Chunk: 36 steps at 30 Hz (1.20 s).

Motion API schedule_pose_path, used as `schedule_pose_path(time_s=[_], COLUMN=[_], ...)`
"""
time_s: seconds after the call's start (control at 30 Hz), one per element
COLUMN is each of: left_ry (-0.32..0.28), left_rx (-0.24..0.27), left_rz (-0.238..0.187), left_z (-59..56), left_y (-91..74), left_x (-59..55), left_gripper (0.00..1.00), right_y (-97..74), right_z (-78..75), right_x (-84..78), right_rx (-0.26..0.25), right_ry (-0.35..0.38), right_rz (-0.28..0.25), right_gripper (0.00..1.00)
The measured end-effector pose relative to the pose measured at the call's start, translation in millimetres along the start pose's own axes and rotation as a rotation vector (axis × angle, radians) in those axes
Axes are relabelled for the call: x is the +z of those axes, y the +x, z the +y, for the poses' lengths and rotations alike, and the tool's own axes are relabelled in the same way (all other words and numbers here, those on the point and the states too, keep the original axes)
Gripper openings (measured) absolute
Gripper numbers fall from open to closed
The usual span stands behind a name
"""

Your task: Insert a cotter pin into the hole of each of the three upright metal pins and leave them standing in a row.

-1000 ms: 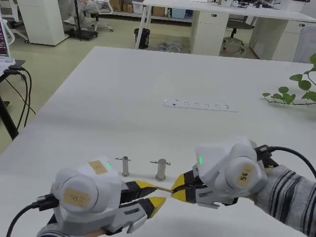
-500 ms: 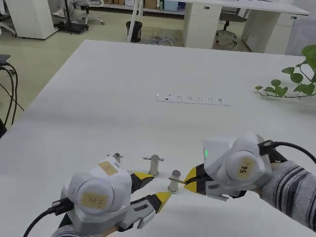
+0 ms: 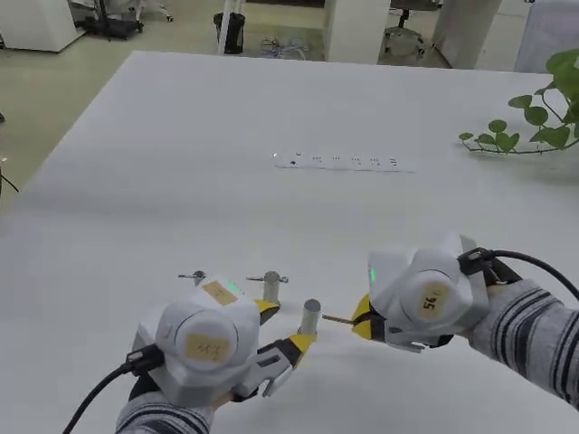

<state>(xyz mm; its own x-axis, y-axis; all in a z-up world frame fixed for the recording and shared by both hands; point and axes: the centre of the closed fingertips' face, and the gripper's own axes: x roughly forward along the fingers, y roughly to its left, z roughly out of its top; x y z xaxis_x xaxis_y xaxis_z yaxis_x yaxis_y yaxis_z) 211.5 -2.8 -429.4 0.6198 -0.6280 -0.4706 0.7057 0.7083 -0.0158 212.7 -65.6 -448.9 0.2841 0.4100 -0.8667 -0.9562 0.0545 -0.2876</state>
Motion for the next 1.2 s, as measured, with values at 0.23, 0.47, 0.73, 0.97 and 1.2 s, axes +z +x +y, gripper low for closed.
schedule_pose_path(time_s=[0.23, 0.47, 0.73, 0.97, 1.2], left_ry=[0.003, -0.040, -0.066, -0.074, -0.067], left_rx=[0.002, -0.002, -0.010, -0.014, -0.012], left_rz=[0.018, 0.029, 0.055, 0.060, 0.063], left_z=[1.2, 3.1, 3.7, 1.7, 0.7], left_y=[19.1, 36.6, 48.7, 51.0, 51.3], left_x=[-2.1, -3.4, -10.3, -12.3, -12.4], left_gripper=[0.26, 0.23, 0.18, 0.15, 0.12], right_y=[10.5, 16.8, 20.8, 22.2, 21.1], right_z=[-4.9, -11.0, -13.8, -12.6, -13.1], right_x=[-10.1, -12.2, -12.0, -10.7, -7.0], right_rx=[0.011, 0.010, 0.022, 0.037, 0.041], right_ry=[0.022, 0.025, 0.021, 0.009, -0.019], right_rz=[0.015, 0.016, 0.010, 0.010, 0.018], right_gripper=[0.00, 0.00, 0.00, 0.00, 0.00])
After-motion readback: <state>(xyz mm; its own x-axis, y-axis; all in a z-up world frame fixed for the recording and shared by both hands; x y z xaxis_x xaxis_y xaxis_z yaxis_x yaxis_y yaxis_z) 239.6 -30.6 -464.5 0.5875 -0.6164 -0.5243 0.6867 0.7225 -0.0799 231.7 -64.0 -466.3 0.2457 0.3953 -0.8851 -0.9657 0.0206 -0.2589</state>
